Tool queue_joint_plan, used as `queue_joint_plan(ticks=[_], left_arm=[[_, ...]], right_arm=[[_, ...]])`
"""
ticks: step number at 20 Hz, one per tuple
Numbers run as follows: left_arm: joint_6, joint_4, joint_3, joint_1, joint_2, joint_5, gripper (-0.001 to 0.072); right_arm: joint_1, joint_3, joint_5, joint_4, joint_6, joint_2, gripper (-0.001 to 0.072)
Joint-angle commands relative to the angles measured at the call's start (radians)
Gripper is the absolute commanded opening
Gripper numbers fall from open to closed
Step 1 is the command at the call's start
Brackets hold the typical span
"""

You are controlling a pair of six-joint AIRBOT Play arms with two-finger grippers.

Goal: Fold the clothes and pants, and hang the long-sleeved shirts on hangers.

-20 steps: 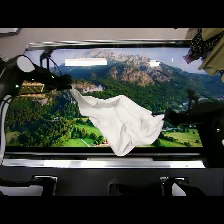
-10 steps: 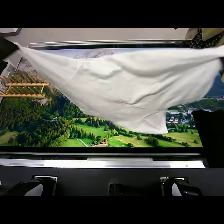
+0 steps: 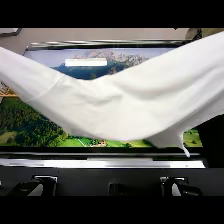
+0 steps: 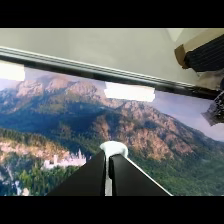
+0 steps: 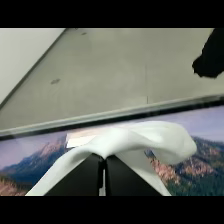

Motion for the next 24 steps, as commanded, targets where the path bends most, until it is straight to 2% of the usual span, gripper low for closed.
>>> queue_joint_plan(ticks=[1,3,5,7,11,14,17,18,20,21,24], left_arm=[[-0.013,0.067,0.001,0.001,-0.099,-0.001,0.0016],[0.029,0.073,0.001,0.001,-0.238,0.0,0.0016],[0.038,0.072,0.001,0.001,-0.407,0.005,0.0016],[0.038,0.064,0.001,-0.001,-0.584,0.029,0.0016],[0.039,-0.022,0.001,-0.018,-0.88,0.147,0.0016],[0.038,-0.028,0.001,-0.045,-0.999,0.186,0.0016],[0.039,-0.028,0.001,-0.061,-1.041,0.179,0.0019],[0.038,-0.027,0.002,-0.06,-1.037,0.173,0.0068],[0.038,-0.005,0.027,-0.034,-1.011,0.087,0.0405],[0.038,0.019,0.039,-0.014,-0.984,0.008,0.0458],[0.037,0.124,0.036,0.044,-0.872,-0.24,0.0453]], right_arm=[[0.002,0.007,-0.198,0.035,0.084,-0.182,0.004],[0.002,-0.019,-0.299,0.083,0.084,-0.338,0.004],[0.023,-0.076,-0.322,0.103,0.065,-0.484,0.004],[0.091,-0.146,-0.266,0.058,0.031,-0.616,0.004],[0.249,-0.207,-0.042,-0.04,0.036,-0.874,0.004],[0.31,-0.207,0.089,-0.039,0.082,-1.012,0.004],[0.324,-0.207,0.111,-0.038,0.119,-1.073,0.004],[0.324,-0.207,0.106,-0.042,0.118,-1.074,0.004],[0.32,-0.206,0.076,-0.054,0.118,-1.064,0.004],[0.32,-0.206,0.052,-0.07,0.121,-1.056,0.004],[0.32,-0.206,-0.037,-0.119,0.124,-1.039,0.004]])
